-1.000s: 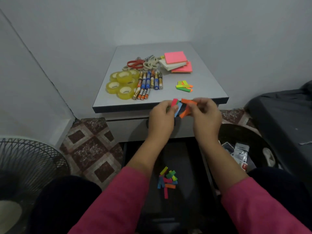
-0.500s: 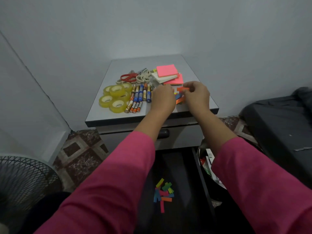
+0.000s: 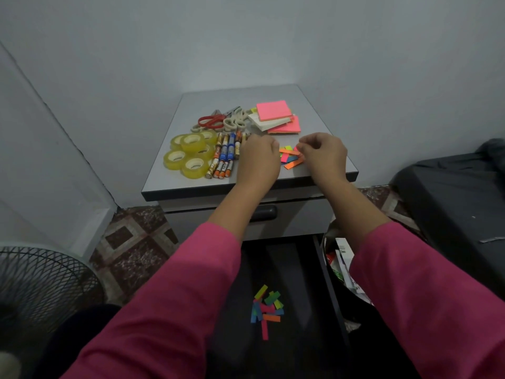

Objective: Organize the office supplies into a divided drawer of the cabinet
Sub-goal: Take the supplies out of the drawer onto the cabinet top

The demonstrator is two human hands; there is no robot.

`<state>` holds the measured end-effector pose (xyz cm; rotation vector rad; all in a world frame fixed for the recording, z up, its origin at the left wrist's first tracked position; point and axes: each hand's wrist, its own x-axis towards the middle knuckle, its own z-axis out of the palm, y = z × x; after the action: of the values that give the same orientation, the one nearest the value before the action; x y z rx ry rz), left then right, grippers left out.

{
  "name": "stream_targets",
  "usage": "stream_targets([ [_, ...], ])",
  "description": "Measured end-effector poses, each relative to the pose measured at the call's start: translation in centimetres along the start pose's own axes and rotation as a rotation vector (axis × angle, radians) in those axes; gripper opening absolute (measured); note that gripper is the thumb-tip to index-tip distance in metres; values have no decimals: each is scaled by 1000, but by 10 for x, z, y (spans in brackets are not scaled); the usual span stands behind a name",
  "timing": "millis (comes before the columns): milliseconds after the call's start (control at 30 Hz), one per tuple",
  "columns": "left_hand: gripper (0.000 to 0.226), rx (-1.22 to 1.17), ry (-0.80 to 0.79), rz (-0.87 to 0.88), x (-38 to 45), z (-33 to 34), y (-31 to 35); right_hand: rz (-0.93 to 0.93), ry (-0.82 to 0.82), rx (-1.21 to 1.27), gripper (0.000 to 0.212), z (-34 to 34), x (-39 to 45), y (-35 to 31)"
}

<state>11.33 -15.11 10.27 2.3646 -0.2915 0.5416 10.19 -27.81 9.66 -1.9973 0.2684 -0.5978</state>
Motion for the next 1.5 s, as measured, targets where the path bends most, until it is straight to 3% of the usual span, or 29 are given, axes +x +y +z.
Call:
stream_targets([
  [200,23,-144,76,126,-45,-7,-8,-191,123,97,10,-3,-47,13],
  [333,15,-153,194,271,-100,4,-36,-258,49,26,5,9,-97,54],
  [533,16,-45,-167,4,-172,43,-105,-61,-337,-245,11,36,-159,127],
  [667,23,92,-511,-257,-207,65,-144,55,-691,-572,33,46,-187,168],
  [833,75,226,-882,-455,-235,85,-156,199,-965,-792,92,57,-207,190],
  [967,109,246,-971,-451,-245,99,-158,164,-1042,-882,113,64,-212,197],
  [1167,94,267,-951,-398,-255,109,-164,64,-1037,-949,100,69,-214,202],
  [1367,47,228,-832,-337,-252,110,-167,123,-934,-780,53,76,-211,205],
  [1500,38,141,-786,-395,-250,113,-168,180,-889,-732,38,76,-210,207],
])
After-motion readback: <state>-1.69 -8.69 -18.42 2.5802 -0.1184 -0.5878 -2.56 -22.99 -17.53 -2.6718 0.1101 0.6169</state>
